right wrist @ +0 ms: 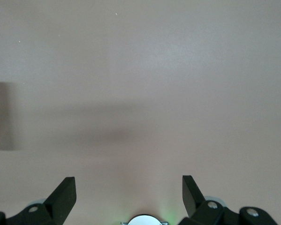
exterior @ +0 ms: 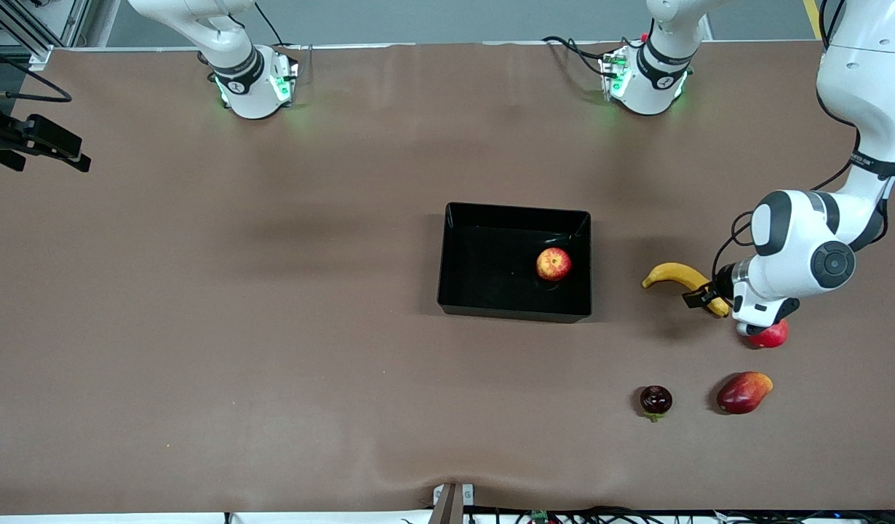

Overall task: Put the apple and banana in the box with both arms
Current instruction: 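Lower the left gripper onto the yellow banana and close on it, then lift the banana with the left gripper and carry it into the tray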

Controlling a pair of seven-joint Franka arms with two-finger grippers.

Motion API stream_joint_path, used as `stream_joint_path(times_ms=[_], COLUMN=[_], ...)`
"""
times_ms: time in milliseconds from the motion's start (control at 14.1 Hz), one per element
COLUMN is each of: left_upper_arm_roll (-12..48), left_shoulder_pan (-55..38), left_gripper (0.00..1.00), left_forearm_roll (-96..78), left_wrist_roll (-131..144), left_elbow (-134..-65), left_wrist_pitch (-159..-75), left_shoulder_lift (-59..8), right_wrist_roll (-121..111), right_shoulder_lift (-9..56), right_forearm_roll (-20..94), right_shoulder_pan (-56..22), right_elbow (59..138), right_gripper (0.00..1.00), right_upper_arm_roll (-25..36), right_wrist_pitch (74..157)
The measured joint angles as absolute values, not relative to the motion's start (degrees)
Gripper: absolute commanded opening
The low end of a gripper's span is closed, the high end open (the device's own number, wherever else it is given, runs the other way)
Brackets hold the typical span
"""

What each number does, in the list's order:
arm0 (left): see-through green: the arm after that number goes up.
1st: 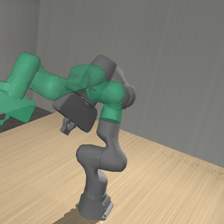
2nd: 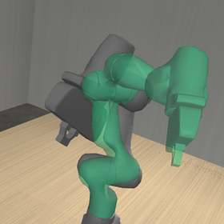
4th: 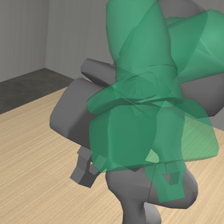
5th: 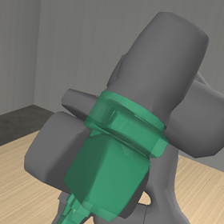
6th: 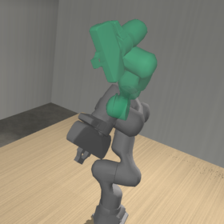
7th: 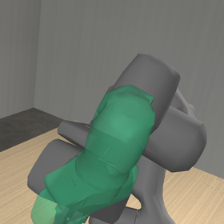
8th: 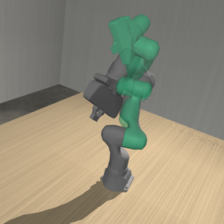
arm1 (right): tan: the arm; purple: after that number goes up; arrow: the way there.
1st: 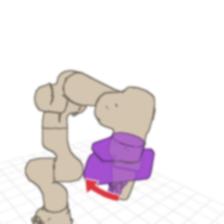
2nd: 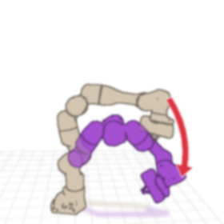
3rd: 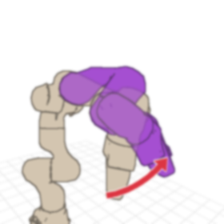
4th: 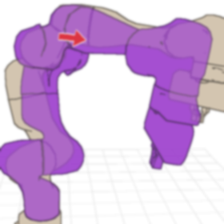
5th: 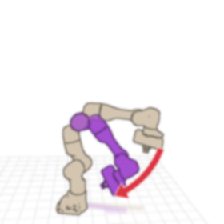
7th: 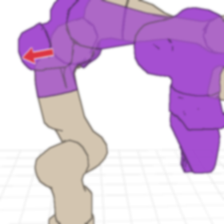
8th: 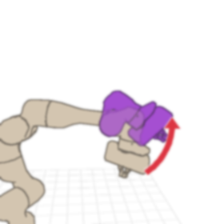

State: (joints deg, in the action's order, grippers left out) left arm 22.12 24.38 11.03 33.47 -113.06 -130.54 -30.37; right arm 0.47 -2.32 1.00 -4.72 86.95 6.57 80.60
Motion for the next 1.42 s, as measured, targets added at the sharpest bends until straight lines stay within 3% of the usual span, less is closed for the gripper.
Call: stream_joint_path(times_ms=[71,142,356,498,996,1423], left_upper_arm_roll=[22.1,22.1,22.1,22.1,23.7,36.3], left_shoulder_pan=[24.4,24.4,24.4,24.4,24.2,23.4], left_gripper=[0.90,0.80,0.27,0.00,0.00,0.00], left_forearm_roll=[11.0,11.0,11.5,13.0,13.8,13.8], left_wrist_roll=[33.5,33.5,33.5,33.5,33.5,43.7], left_elbow=[-113.3,-113.5,-114.5,-114.7,-112.6,-100.6], left_wrist_pitch=[-130.5,-130.5,-130.5,-130.5,-129.6,-111.5], left_shoulder_lift=[-30.4,-30.4,-30.4,-30.5,-29.9,-27.2], right_wrist_roll=[0.5,0.5,0.5,0.5,0.6,0.7], right_shoulder_lift=[-2.3,-2.3,-2.3,-2.3,-2.1,-2.0], right_forearm_roll=[1.0,1.0,1.0,1.0,1.0,1.0], right_shoulder_pan=[-4.7,-4.7,-4.7,-4.7,-4.7,-4.7], right_elbow=[87.0,87.0,87.0,87.0,87.0,87.0], right_gripper=[1.00,1.00,1.00,1.00,1.00,1.00], right_upper_arm_roll=[6.6,6.6,6.6,6.6,6.5,6.5], right_wrist_pitch=[80.6,80.6,80.6,80.6,80.7,80.7])
